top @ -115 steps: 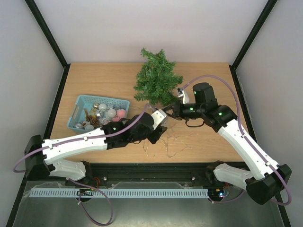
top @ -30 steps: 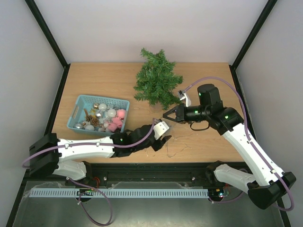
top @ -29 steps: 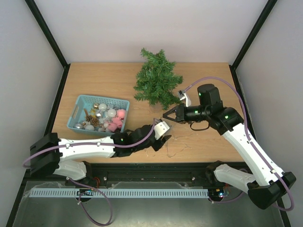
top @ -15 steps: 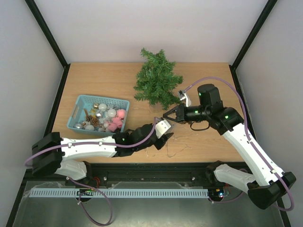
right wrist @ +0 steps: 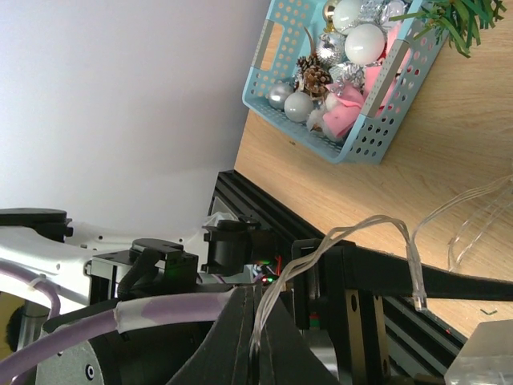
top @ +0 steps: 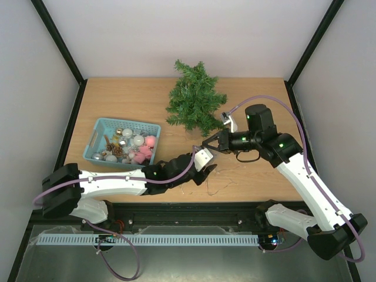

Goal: Decorate the small christmas tree

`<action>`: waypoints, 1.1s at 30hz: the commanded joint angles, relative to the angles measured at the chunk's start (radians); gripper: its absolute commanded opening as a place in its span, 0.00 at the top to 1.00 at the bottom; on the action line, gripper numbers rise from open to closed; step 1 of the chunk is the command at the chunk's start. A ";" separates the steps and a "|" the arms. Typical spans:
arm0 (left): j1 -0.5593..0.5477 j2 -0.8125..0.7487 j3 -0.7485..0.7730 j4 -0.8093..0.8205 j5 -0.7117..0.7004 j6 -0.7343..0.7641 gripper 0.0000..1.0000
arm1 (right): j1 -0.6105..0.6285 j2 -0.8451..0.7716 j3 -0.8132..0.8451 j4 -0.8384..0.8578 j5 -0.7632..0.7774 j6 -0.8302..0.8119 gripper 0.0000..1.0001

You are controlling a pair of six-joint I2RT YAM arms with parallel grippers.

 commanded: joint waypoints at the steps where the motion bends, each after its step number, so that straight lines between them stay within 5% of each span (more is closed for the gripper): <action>1: -0.004 0.003 0.001 0.066 -0.030 0.006 0.66 | 0.003 -0.007 0.001 -0.022 -0.035 0.001 0.99; 4: -0.003 0.002 0.000 0.075 -0.028 0.005 0.91 | 0.003 -0.007 -0.004 -0.016 -0.037 0.006 0.99; 6: -0.004 -0.004 0.005 0.071 -0.022 -0.001 0.97 | 0.002 -0.007 -0.005 -0.016 -0.036 0.006 0.99; 10: -0.011 -0.072 0.021 -0.016 0.003 -0.024 0.96 | 0.003 -0.005 -0.017 -0.013 -0.033 0.005 0.99; 14: -0.020 -0.171 -0.008 -0.089 0.001 -0.047 0.84 | 0.003 -0.004 -0.027 -0.001 -0.033 0.007 0.99; 20: -0.021 -0.280 -0.043 -0.180 -0.026 -0.087 0.83 | 0.003 0.013 -0.035 0.027 -0.038 0.017 0.96; 24: -0.022 -0.328 -0.015 -0.268 -0.001 -0.105 0.83 | 0.002 0.033 -0.001 0.014 -0.030 0.004 0.75; 26: -0.022 -0.344 0.011 -0.320 0.014 -0.111 0.83 | 0.003 0.040 0.021 -0.010 -0.007 -0.018 0.37; 29: -0.024 -0.362 0.070 -0.424 0.059 -0.125 0.83 | 0.003 0.043 0.052 -0.065 0.060 -0.061 0.01; 33: -0.023 -0.405 0.162 -0.545 0.132 -0.151 0.83 | 0.000 0.020 0.049 -0.097 0.178 -0.107 0.01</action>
